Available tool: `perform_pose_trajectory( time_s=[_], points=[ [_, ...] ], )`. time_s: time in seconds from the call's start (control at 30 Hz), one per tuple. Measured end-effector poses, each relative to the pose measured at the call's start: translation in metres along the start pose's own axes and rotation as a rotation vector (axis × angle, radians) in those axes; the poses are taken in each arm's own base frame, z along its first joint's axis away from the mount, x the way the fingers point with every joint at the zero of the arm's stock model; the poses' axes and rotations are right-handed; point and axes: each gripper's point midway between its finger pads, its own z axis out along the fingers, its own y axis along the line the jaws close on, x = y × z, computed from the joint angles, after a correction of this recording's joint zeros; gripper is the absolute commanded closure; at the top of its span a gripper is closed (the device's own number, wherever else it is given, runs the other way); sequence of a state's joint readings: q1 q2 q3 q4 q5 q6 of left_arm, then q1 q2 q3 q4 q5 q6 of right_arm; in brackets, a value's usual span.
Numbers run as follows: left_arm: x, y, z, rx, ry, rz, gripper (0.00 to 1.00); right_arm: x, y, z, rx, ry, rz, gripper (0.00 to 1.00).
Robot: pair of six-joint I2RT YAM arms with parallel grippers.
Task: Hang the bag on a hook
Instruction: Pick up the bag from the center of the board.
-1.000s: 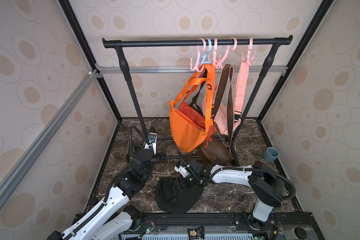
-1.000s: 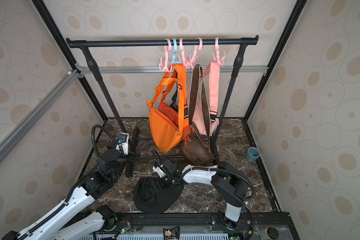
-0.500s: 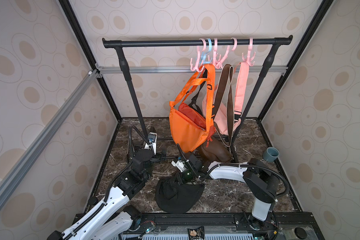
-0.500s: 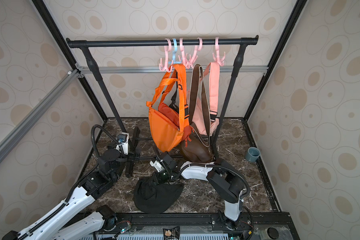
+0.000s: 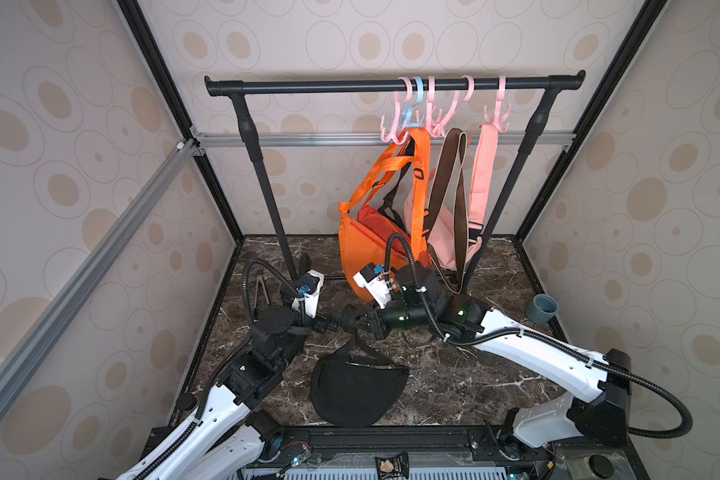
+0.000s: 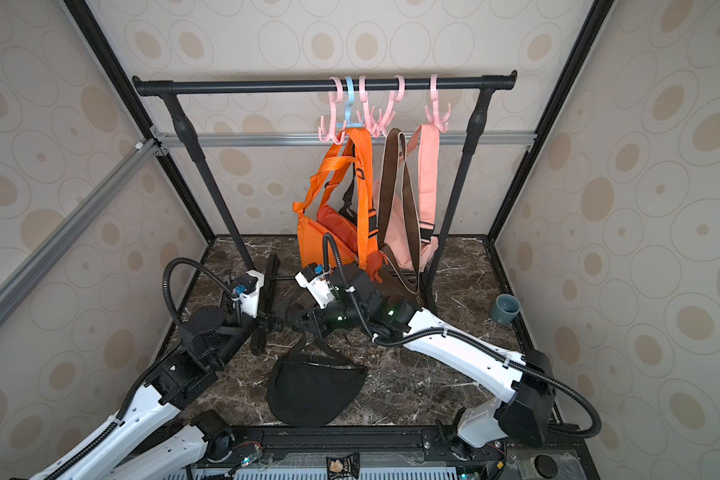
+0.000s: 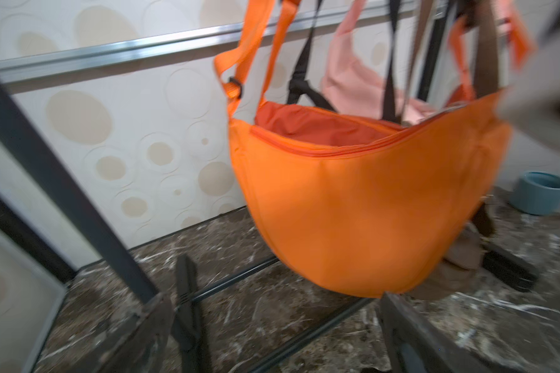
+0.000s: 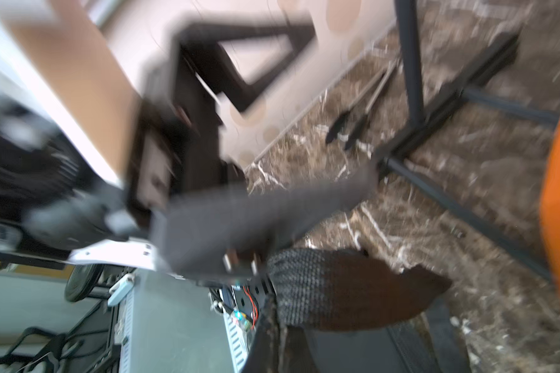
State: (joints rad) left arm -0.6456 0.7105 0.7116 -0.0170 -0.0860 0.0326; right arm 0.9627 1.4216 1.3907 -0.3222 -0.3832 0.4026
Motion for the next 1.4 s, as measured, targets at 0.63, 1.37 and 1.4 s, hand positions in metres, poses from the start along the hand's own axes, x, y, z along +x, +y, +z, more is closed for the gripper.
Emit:
perform_pose_trajectory(
  time_s=[0.63, 1.37, 1.4],
  points=[
    [-0.058, -0.026, -0.032, 0.186, -0.187, 0.033, 0.0, -0.024, 0.022, -0.041, 0.078, 0.019, -0.151, 1.0],
    [-0.024, -0.067, -0.044, 0.406, -0.199, -0.009, 0.02, -0.134, 0.071, -0.098, 0.075, -0.327, -0.324, 1.0],
    [-0.021, -0.07, -0.041, 0.419, -0.189, -0.009, 0.06, -0.137, 0.074, -0.102, 0.07, -0.338, -0.33, 1.0]
  ],
)
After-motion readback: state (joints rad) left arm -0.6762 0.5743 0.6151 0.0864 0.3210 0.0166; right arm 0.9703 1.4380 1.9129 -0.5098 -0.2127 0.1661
